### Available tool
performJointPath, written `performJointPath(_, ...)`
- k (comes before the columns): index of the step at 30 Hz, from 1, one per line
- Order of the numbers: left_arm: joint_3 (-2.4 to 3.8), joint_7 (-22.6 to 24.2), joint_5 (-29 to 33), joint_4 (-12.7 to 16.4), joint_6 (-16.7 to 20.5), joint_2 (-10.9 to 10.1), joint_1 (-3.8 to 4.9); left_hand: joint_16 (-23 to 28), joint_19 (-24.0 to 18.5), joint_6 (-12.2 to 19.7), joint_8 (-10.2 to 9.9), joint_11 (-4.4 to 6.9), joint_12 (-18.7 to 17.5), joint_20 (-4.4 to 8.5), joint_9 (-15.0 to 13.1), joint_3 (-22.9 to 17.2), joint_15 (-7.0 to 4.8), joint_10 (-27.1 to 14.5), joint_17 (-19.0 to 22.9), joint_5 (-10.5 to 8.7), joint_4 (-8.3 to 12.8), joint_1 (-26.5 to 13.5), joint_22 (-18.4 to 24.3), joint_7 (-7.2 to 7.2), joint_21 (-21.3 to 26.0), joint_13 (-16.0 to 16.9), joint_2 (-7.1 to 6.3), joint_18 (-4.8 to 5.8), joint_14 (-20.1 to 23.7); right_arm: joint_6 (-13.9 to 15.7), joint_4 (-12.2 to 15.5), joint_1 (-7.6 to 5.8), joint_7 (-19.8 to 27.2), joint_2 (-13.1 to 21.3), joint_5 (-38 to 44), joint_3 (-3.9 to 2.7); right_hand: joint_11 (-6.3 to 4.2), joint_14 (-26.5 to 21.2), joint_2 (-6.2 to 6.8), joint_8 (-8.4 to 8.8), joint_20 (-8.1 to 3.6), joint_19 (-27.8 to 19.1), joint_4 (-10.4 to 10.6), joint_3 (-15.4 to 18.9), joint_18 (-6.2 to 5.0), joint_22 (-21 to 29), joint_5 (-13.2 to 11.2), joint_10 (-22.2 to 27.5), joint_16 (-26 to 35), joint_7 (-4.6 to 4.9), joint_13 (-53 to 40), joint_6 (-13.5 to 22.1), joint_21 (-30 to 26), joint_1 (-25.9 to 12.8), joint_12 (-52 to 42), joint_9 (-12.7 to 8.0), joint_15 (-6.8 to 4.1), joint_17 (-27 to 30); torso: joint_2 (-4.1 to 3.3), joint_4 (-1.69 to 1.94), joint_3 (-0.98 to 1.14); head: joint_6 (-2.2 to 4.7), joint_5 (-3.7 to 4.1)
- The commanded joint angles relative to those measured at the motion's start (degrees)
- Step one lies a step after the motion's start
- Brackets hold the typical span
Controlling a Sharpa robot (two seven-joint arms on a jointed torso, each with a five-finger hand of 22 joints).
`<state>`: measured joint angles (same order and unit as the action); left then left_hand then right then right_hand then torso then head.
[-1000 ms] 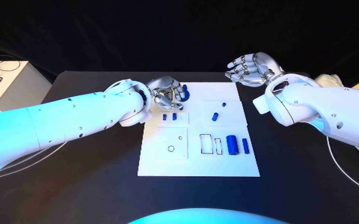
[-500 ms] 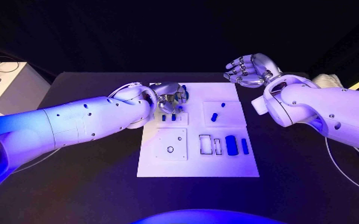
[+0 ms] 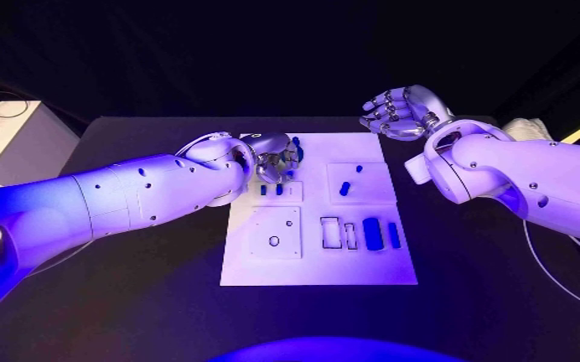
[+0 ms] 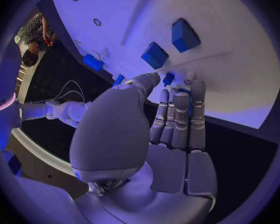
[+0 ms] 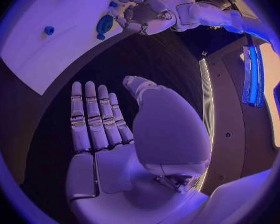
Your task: Assemble the parts on the task board
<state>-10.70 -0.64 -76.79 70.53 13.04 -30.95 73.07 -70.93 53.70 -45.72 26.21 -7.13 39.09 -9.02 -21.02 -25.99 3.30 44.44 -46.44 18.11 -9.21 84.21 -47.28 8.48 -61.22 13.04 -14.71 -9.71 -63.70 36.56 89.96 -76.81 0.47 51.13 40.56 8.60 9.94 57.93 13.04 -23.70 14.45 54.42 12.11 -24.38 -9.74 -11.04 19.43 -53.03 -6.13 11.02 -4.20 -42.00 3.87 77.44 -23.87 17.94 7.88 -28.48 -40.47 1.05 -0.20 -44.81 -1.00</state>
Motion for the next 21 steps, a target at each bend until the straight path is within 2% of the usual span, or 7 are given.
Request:
performJointPath(1, 0.03, -1.00, -0.99, 0.02, -2.47, 0.19, 0.00, -0.85, 0.79, -0.60, -0.36, 0.07, -0.29, 0.07, 0.35, -0.65, -0.10, 0.71, -0.72, -0.10, 0.08, 0.31, -1.07, -0.02, -0.94, -0.28, 0.19, -0.01, -0.72, -0.29, 0.09, 0.03, 0.81, 0.00, 0.48, -0.02, 0.17, -0.21, 0.13, 0.20, 0.02, -0.47, 0.04, -0.45, -0.77, 0.05, 0.39, -0.34, 0.32, 2.71, 0.05, -0.56, 0.00, 0.10, 0.35, -0.05, 0.07, 0.05, 0.01, 0.13, -0.02, -0.08, 0.11)
performJointPath(7, 0.04, -1.26, -1.01, -0.16, -3.14, 0.36, 0.01, -3.10, 2.28, -2.60, -1.20, 0.77, -0.19, 0.44, 1.09, -2.14, -0.67, 3.26, -2.63, -0.14, 0.98, 0.63, -3.67, -0.28, -3.18, -0.96, 0.53, 0.38, -2.69, -0.30, 0.08, 0.03, 0.83, -0.02, 0.48, -0.02, 0.17, -0.21, 0.13, 0.20, 0.02, -0.47, 0.04, -0.45, -0.77, 0.05, 0.39, -0.34, 0.32, 2.71, 0.05, -0.56, 0.00, 0.10, 0.35, -0.05, 0.07, 0.05, -0.02, 0.01, -0.06, -0.14, 0.06)
performJointPath(21, 0.08, -1.34, -0.71, -1.18, -3.12, 1.18, 0.01, -4.51, 3.33, -3.92, -2.03, 1.17, -0.62, 0.82, 1.61, -3.38, -1.05, 4.51, -3.60, -0.16, 1.76, 0.48, -5.65, -0.11, -4.87, -1.62, 1.12, 0.69, -3.83, -0.34, 0.12, 0.03, 0.87, -0.04, 0.48, -0.02, 0.17, -0.21, 0.13, 0.20, 0.02, -0.47, 0.04, -0.45, -0.77, 0.05, 0.39, -0.34, 0.32, 2.71, 0.05, -0.56, 0.00, 0.10, 0.35, -0.05, 0.07, 0.05, -0.02, 0.01, -0.01, -0.13, 0.18)
